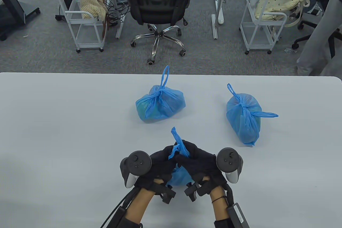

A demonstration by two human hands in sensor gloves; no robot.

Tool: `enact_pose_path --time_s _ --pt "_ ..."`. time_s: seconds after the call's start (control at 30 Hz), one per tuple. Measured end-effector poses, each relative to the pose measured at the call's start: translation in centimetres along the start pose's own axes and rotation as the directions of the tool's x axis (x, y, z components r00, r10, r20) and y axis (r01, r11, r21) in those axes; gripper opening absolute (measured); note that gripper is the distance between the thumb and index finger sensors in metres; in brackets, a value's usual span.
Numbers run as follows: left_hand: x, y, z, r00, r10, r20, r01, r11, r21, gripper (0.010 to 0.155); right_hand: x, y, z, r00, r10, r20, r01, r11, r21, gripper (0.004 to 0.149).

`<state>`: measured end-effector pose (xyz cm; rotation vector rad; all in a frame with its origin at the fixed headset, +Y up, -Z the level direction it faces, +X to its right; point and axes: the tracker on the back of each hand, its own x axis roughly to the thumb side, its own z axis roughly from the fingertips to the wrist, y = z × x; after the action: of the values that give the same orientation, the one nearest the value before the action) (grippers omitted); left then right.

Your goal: Tie knot on plastic bag top

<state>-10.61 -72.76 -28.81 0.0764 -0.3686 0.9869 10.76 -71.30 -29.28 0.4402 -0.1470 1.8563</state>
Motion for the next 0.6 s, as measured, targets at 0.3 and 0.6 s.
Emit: enact_pose_path --time_s 0.3,0.6 --pt "-0.6 -0.1 0.0 0.996 0.091 -0.023 -0.092 0.994 -0.054 0.040 0.3 -0.1 0.0 0.998 0.056 -0.025 -0.058 0.997 -0.054 0.039" --pt "-1.1 -0.1 -0.2 0.982 0.187 -0.035 -0.190 0.968 -0.161 0.046 -0.5 -1.2 0.3 0.994 0.071 -0.087 -0.084 0.985 -0.152 0.038"
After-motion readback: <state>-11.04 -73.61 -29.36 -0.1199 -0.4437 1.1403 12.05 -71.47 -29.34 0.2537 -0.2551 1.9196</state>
